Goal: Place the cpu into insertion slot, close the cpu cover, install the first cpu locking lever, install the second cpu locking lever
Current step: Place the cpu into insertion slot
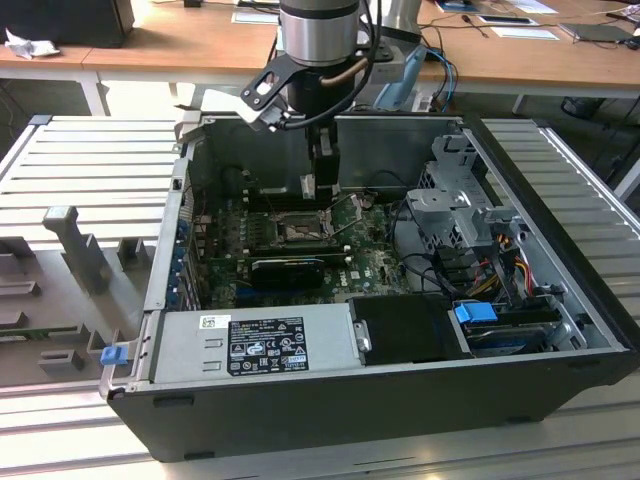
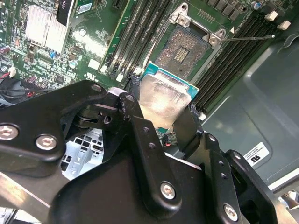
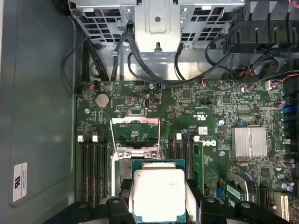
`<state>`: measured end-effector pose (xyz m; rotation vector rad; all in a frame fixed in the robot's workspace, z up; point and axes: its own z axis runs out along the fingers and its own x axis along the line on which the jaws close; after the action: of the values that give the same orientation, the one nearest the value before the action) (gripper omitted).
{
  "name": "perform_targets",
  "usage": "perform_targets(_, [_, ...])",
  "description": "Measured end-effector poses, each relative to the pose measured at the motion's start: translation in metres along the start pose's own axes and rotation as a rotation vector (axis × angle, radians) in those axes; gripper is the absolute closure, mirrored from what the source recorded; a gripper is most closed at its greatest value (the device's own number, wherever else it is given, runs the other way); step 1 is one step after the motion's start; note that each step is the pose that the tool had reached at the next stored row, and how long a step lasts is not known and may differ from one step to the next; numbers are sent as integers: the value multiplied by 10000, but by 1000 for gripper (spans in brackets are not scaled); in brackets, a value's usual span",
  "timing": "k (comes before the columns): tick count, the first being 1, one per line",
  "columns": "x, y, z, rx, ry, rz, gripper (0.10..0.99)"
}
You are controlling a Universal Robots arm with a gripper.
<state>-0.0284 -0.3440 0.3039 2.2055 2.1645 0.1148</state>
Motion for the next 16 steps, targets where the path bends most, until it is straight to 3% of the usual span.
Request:
perform_targets(9, [4,-18,109,-3,-13,122,553])
perform_targets(16, [3,-27,147,35,-15,121,553])
